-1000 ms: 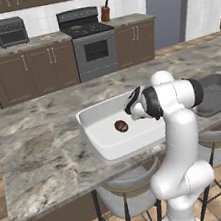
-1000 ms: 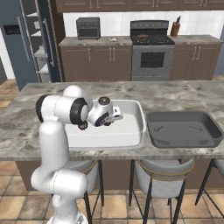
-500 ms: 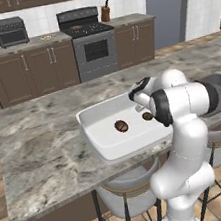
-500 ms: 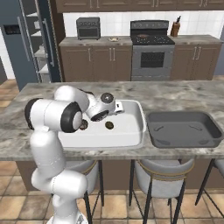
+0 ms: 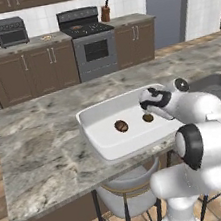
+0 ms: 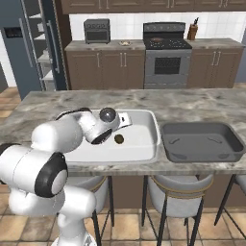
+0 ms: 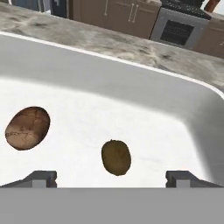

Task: Place the cold items (potato and kiwi) from the fridge in one tupperware on the dining counter. Place the warm items (kebab skewer and hot dog) in the stove area in another tupperware.

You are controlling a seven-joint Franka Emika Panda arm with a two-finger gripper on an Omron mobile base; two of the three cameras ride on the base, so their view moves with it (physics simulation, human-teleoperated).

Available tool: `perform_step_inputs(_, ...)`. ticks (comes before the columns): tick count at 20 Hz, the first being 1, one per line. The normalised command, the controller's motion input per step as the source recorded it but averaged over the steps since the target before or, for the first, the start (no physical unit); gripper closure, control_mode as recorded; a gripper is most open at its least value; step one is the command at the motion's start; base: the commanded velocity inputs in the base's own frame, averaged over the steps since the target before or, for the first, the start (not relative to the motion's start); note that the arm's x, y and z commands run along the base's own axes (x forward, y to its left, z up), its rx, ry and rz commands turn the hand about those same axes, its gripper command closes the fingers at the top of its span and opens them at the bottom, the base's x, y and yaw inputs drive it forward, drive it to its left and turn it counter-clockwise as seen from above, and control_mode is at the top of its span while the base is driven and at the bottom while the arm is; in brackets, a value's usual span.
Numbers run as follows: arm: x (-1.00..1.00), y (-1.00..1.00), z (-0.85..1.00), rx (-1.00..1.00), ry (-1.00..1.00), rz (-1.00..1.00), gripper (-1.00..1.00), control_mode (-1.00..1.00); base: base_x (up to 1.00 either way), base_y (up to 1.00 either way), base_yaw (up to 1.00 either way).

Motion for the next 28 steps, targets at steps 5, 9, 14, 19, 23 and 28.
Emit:
perform_step_inputs(5,-0.95,0.21,1.0,0.0,-0.05,0.02,-1.0,-1.0,0.0,0.0,0.0)
perform_step_inputs(9,-0.9,0.29,1.0,-0.08,0.11,0.07,-1.0,-1.0,0.0,0.0,0.0)
perform_step_inputs(14,-0.99,0.6,0.78,-0.1,0.37,0.08,-1.0,-1.0,0.0,0.0,0.0)
perform_step_inputs(19,-0.71,0.44,-0.25,-0.02,0.12,0.06,-1.0,-1.0,0.0,0.0,0.0)
perform_step_inputs(23,-0.08,-0.3,-0.68,0.06,0.0,0.08,-1.0,-1.0,0.0,0.0,0.0)
perform_step_inputs(28,0.0,-0.04,-0.17,0.0,-0.06,0.03,-1.0,-1.0,0.0,0.0,0.0)
